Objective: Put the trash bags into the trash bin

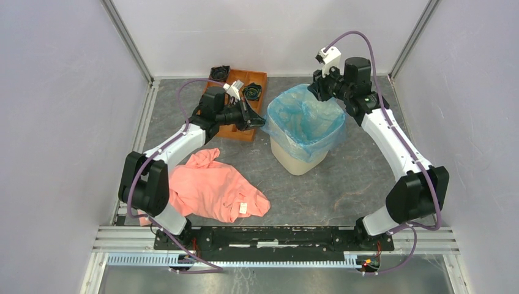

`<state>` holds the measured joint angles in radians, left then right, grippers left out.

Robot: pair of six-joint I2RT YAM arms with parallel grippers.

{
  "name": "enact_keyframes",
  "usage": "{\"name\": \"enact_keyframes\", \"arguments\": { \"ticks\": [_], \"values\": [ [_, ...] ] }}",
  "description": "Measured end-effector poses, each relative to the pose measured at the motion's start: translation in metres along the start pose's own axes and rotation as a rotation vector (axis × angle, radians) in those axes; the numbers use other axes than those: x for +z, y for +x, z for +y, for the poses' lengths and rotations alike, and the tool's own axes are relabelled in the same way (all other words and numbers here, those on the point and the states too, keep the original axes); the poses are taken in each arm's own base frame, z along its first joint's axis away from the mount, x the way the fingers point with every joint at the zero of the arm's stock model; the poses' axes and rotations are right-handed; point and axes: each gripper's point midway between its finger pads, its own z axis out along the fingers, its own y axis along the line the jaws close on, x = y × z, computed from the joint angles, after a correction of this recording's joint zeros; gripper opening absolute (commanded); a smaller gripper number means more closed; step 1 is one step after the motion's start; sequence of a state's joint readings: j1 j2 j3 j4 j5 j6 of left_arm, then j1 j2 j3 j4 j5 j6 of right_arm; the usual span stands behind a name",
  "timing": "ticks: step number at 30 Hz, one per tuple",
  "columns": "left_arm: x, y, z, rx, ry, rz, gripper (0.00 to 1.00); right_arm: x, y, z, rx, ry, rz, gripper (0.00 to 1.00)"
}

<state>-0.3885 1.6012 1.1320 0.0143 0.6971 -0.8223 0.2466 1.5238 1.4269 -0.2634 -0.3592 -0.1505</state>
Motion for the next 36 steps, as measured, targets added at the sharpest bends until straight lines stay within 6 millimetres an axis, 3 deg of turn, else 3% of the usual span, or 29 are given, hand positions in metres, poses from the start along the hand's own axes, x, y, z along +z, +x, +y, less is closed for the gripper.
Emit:
{"name": "enact_keyframes", "arguments": {
  "ticks": [3, 7, 10, 13, 27, 36],
  "values": [
    [0.0, 0.0, 0.0, -0.001, -0.001, 0.001, 0.02, -0.001, -0.002, -0.001, 0.01, 0.004, -0.002, 0.35],
    [0.0, 0.001, 0.0, -0.003, -0.003, 0.002, 0.02, -0.001, -0.008, -0.007, 0.013, 0.015, -0.014, 0.32],
    [0.0, 0.001, 0.0, -0.003, -0.003, 0.002, 0.02, 0.001, -0.01, -0.011, 0.016, 0.022, -0.017, 0.2],
    [0.0, 0.001, 0.0, -0.003, -0.003, 0.002, 0.02, 0.005, -0.008, -0.014, 0.024, 0.024, -0.011, 0.0],
    [0.002, -0.008, -0.003, 0.002, -0.006, -0.009, 0.02, 0.038, 0.008, -0.036, 0.054, 0.036, 0.015, 0.0],
    [0.016, -0.009, 0.018, -0.029, -0.049, -0.001, 0.02, 0.041, 0.025, -0.053, 0.103, 0.049, 0.012, 0.01]
  ]
}}
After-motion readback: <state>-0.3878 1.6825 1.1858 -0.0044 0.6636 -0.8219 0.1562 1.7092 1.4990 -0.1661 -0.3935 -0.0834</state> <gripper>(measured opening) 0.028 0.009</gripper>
